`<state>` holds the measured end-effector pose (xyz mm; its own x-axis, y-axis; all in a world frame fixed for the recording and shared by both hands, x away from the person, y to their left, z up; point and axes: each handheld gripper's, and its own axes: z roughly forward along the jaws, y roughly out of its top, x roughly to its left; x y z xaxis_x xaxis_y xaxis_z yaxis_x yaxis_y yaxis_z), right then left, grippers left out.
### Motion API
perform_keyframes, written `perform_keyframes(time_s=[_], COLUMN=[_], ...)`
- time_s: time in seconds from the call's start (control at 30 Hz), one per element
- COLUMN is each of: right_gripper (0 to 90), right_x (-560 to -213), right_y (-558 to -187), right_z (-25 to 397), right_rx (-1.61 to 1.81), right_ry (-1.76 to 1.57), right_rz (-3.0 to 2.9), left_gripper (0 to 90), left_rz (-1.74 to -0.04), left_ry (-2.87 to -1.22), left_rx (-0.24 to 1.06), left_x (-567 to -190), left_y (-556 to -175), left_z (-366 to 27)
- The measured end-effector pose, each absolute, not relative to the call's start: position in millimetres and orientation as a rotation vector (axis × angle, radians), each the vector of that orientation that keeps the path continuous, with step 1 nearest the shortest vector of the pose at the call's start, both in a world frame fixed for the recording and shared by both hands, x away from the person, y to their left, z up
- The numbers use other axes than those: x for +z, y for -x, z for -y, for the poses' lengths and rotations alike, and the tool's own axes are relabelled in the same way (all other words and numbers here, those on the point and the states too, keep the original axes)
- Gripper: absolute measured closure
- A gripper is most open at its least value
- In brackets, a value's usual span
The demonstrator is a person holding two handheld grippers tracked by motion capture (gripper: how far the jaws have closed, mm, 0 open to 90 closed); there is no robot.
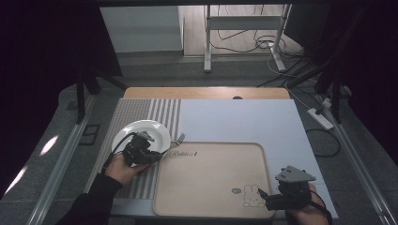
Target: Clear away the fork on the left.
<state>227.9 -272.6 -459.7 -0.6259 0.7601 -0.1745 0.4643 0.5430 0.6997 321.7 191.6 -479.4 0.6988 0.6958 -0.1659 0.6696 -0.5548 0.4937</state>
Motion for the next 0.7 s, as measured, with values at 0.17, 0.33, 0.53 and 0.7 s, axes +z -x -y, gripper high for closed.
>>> perform_keyframes(time_s=[0.17,0.33,0.53,0.7], right_gripper=[0.0,0.0,0.0,0.0], right_x=[-459.7,-459.8,-459.8,-459.8], right_y=[-227.7,-227.7,-227.7,-227.7], right_z=[272.5,272.3,272.2,272.2], right_rx=[0.856,0.855,0.855,0.855], right_ry=[-0.99,-0.989,-0.99,-0.988], right_rz=[-2.32,-2.322,-2.324,-2.325], left_gripper=[78.0,78.0,78.0,78.0], left_rz=[-1.038,-1.016,-1.003,-0.994], left_ry=[-2.39,-2.414,-2.428,-2.437], left_rx=[0.039,0.012,-0.012,-0.015], left_x=[-484.5,-489.8,-495.5,-499.5], left_y=[-312.8,-307.1,-301.5,-296.4], left_z=[-178.0,-163.6,-147.4,-135.0])
